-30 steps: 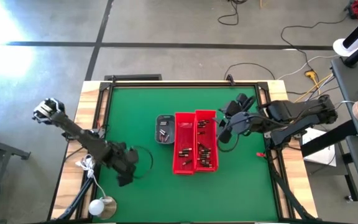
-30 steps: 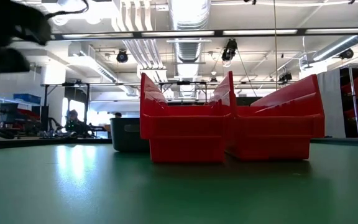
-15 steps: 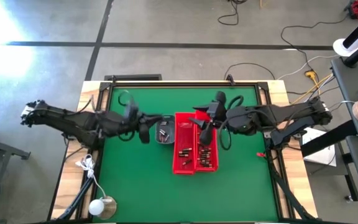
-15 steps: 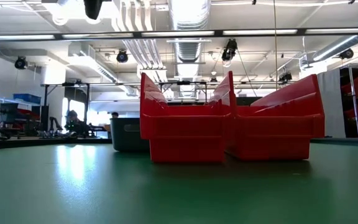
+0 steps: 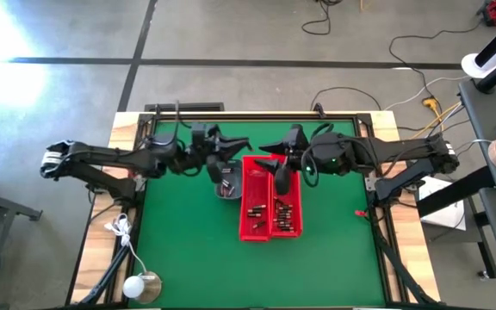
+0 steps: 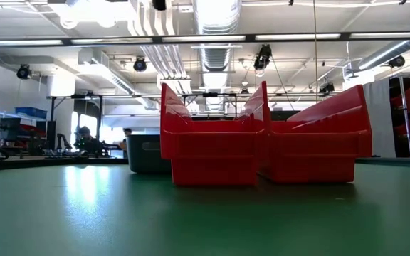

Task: Sort batteries
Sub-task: Put the small black battery into the right red bin

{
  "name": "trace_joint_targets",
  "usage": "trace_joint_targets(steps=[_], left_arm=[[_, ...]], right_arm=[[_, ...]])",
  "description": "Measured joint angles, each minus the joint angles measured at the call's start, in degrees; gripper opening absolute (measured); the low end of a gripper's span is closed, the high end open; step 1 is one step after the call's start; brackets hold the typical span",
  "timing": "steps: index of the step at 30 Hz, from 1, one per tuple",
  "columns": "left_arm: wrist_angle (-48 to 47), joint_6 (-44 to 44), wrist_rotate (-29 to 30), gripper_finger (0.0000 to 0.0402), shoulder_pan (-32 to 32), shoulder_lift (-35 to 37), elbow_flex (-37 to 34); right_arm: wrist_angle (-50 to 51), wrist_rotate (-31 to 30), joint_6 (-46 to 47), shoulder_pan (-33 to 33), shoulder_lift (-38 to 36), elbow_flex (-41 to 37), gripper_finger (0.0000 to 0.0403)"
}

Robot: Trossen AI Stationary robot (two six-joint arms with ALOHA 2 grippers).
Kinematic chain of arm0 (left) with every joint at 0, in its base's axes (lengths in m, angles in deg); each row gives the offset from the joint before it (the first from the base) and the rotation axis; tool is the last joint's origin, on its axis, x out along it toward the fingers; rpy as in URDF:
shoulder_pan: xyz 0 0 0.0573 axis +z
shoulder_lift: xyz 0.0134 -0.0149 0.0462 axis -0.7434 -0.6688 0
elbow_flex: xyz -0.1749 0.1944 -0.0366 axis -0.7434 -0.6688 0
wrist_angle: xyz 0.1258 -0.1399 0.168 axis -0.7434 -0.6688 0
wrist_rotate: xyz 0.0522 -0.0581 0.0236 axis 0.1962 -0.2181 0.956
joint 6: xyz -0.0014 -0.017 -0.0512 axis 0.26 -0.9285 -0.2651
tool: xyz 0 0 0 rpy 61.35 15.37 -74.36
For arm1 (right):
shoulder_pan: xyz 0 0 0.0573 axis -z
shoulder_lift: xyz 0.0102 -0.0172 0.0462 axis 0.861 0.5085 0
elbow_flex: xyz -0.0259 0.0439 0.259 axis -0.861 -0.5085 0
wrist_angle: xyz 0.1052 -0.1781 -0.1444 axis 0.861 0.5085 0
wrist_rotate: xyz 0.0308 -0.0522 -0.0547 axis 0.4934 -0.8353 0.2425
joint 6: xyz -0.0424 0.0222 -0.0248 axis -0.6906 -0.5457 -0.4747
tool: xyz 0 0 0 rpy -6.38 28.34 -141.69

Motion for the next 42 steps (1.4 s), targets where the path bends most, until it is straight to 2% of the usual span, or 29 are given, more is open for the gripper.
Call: trace_joint_targets(steps=[6,12,17,22,26,30,33,38,42], left_arm=[[-0.4,1.3,-8.1,0.0001,0.1,-4.8,5.0],[-6.6,3.1,-10.9,0.0003,0.1,-7.4,9.0],[-6.6,3.5,-12.1,0.0004,0.3,-8.1,9.4],[-7.1,3.5,-12.1,0.0007,0.6,-7.6,8.6],[-7.6,3.6,-12.2,0.0027,1.2,-7.3,8.5],[-9.2,6.0,-12.1,0.0065,3.4,-5.7,8.4],[-15.3,7.1,-12.0,0.0095,6.0,-3.4,9.0],[-36.0,11.5,-11.6,0.0131,9.8,2.4,12.4],[-45.8,16.0,-6.5,0.0141,10.4,6.8,14.3]], right_arm=[[5.2,0.9,5.1,0.3,0.0,0.0,0.0201],[5.3,0.8,7.5,0.3,-0.3,0.0,0.0186],[5.4,1.7,8.1,0.3,-0.8,0.0,0.0131],[5.4,2.4,5.8,0.3,-0.9,0.0,0.0032],[5.9,3.2,3.9,0.8,-0.9,0.0,0.0026],[10.3,5.7,4.4,2.6,-1.0,0.1,0.0026],[16.6,7.4,4.4,4.3,-1.0,0.1,0.0026],[28.6,8.2,4.2,5.7,-0.4,-0.7,0.0026],[31.2,8.6,0.8,5.5,3.4,-3.9,0.0026]])
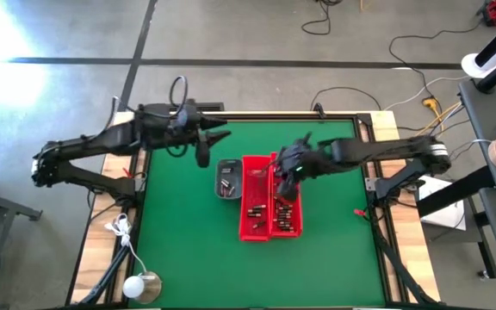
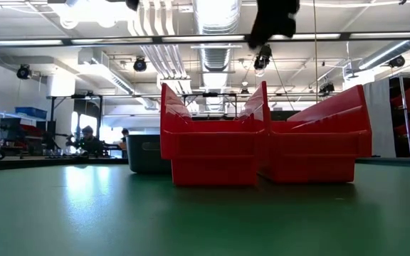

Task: Sort batteries
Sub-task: Put the small black battery into the right red bin

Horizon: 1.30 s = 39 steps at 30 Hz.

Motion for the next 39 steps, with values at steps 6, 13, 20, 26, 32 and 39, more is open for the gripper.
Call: trace_joint_targets(steps=[6,13,20,26,32,39], left_arm=[[-4.2,4.8,5.2,0.0143,0.0,6.6,0.7],[-12.4,7.1,8.1,0.0143,0.0,12.9,0.6],[-19.4,6.7,8.7,0.0143,0.0,17.4,0.6],[-23.5,7.7,8.6,0.0143,0.0,20.2,0.5],[-25.2,8.5,8.6,0.0143,0.0,22.2,0.5],[-26.9,6.7,8.5,0.0143,0.0,23.6,0.5]], right_arm=[[7.2,3.0,-5.0,-0.6,9.3,-0.4,0.0025],[9.7,2.4,-9.4,-3.1,14.9,0.6,0.0025],[7.3,1.8,-6.3,-7.9,21.5,0.6,0.0025],[7.2,2.1,-6.7,-9.6,28.2,0.4,0.0025],[7.3,2.9,-5.2,-9.4,31.2,0.4,0.0025],[7.1,4.9,-3.9,-9.3,32.1,0.1,0.0042]])
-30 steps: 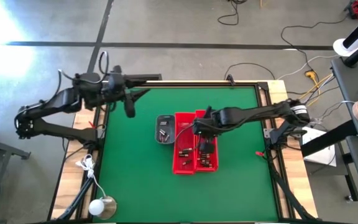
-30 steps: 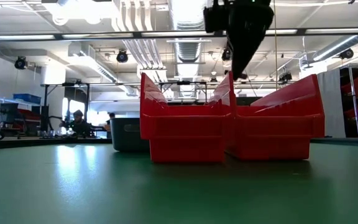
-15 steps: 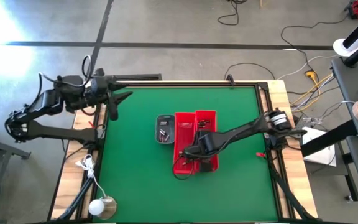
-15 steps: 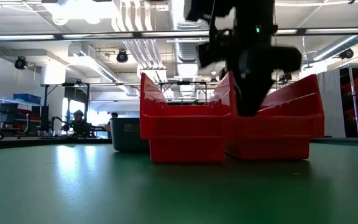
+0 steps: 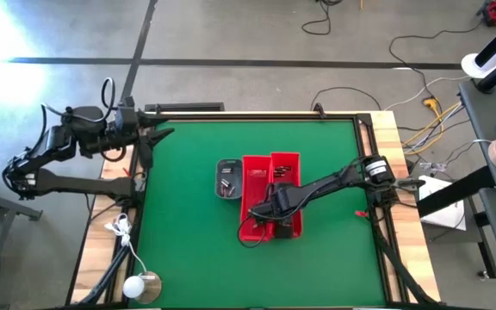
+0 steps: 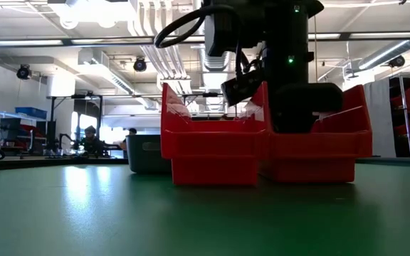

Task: Sort batteries
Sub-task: Put the small black battery into the right red bin, then return to Home Position

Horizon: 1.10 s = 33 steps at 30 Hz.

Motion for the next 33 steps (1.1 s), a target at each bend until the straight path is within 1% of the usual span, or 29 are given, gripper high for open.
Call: trace_joint_targets(steps=[4,6,9,13,15,17,18,20,23,25,28,30,33], left_arm=[[0.6,-0.8,-0.3,0.0143,0.0,0.8,0.0],[3.2,-2.2,-1.2,0.0143,0.0,1.7,0.0],[8.5,-3.1,-4.4,0.0143,0.0,3.6,0.0],[14.2,-2.9,-5.4,0.0143,0.0,6.0,0.1],[15.1,-2.3,-4.9,0.0143,0.0,6.9,0.1],[14.8,-1.9,-3.9,0.0143,0.0,7.8,0.1],[14.7,-1.9,-3.6,0.0143,0.0,8.1,0.1],[14.8,-1.8,-3.4,0.0143,0.0,8.8,0.1],[14.9,-1.8,-3.4,0.0143,0.0,9.2,0.1],[14.8,-1.7,-3.4,0.0143,0.0,9.3,0.1],[14.8,-1.7,-3.3,0.0143,0.0,9.3,0.1],[14.8,-1.8,-3.3,0.0143,0.0,9.1,0.1],[14.8,-1.8,-3.4,0.0143,0.0,8.5,0.1]], right_arm=[[0.3,0.5,0.4,0.0,0.2,-0.1,0.0065],[0.7,0.6,0.5,0.0,-0.1,-0.1,0.0079],[3.4,0.8,1.3,0.0,-2.0,0.1,0.0108],[7.9,0.6,1.9,0.0,-8.1,0.6,0.0157],[9.7,-0.1,2.0,0.0,-11.7,0.6,0.0181],[9.5,-2.5,2.5,0.1,-15.9,0.6,0.0200],[9.2,-4.8,2.8,0.1,-17.9,0.6,0.0207],[9.1,-11.4,3.2,0.0,-22.4,0.5,0.0218],[9.2,-22.2,2.8,-0.4,-28.8,-0.9,0.0224],[9.1,-26.1,1.9,-0.3,-33.4,-2.6,0.0222],[9.1,-27.3,3.5,1.4,-41.3,-7.6,0.0205],[9.2,-27.3,8.6,2.8,-47.0,-12.8,0.0184],[8.5,-27.4,18.7,3.9,-56.1,-22.0,0.0144]])
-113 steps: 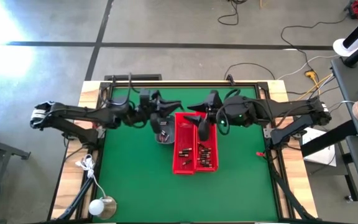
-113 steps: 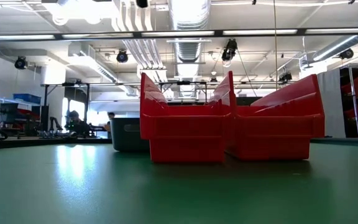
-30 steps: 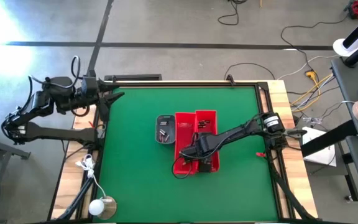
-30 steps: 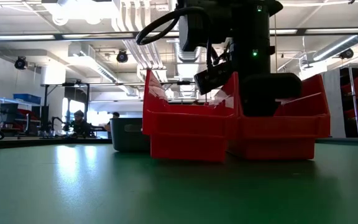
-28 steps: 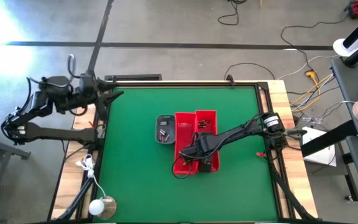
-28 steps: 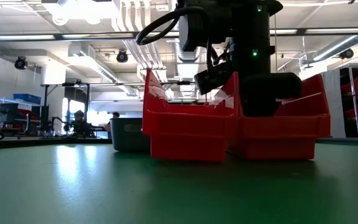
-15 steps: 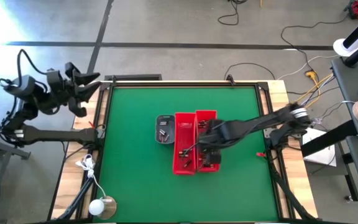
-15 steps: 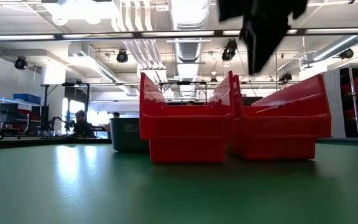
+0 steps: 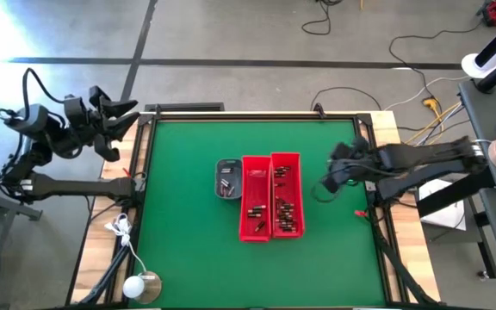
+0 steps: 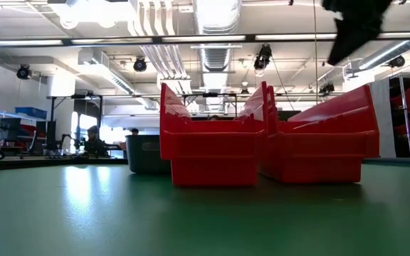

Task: Sort batteries
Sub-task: Return to Home Position

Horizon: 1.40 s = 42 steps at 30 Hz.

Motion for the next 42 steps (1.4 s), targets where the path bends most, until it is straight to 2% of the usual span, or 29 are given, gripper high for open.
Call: trace_joint_targets(steps=[3,6,10,13,17,19,21,24,28,31,34,36,42], left_arm=[[0.0,0.0,0.0,0.0143,0.0,-0.6,0.0],[0.0,0.7,0.0,0.0143,0.0,-1.3,0.0],[0.0,3.7,0.0,0.0143,0.0,-1.5,0.0],[0.1,4.1,0.0,0.0143,0.0,-1.6,0.0],[0.1,4.7,0.0,0.0143,0.0,-2.1,0.0],[0.1,4.7,0.0,0.0143,0.0,-2.4,0.0],[0.1,4.5,0.0,0.0143,0.0,-2.7,0.0],[-0.1,2.5,-1.0,0.0143,0.0,-3.7,0.0],[-4.0,6.9,-13.5,0.0143,0.0,-3.9,-1.5],[-4.7,6.4,-16.8,0.0143,0.0,-3.1,-5.7],[-4.7,2.1,-16.5,0.0143,0.0,-2.8,-10.6],[-3.9,0.4,-16.6,0.0143,0.0,-3.0,-14.0],[10.9,2.4,-17.4,0.0143,-0.1,-2.6,-26.4]], right_arm=[[-5.1,1.3,9.9,0.0,-9.3,-9.3,0.0100],[-10.9,6.4,15.3,0.0,-17.0,-17.5,0.0058],[-16.3,18.7,15.7,0.0,-23.6,-24.0,0.0016],[-26.8,22.5,10.6,0.0,-26.6,-28.2,0.0011],[-53.7,28.5,-9.3,0.0,-30.7,-36.9,0.0009],[-63.9,31.9,-12.0,0.3,-32.5,-42.3,0.0009],[-66.7,33.6,-11.0,0.6,-34.4,-46.9,0.0009],[-67.2,34.1,-11.3,0.7,-38.0,-52.6,0.0009],[-80.0,33.9,-17.4,0.6,-44.1,-57.6,0.0009],[-85.8,33.9,-22.8,0.7,-49.8,-60.7,0.0009],[-80.0,32.7,-24.6,0.7,-55.6,-61.0,0.0009],[-75.2,29.9,-23.4,0.7,-58.4,-61.0,0.0010],[-73.6,24.8,-22.8,0.7,-57.3,-60.9,0.0010]])
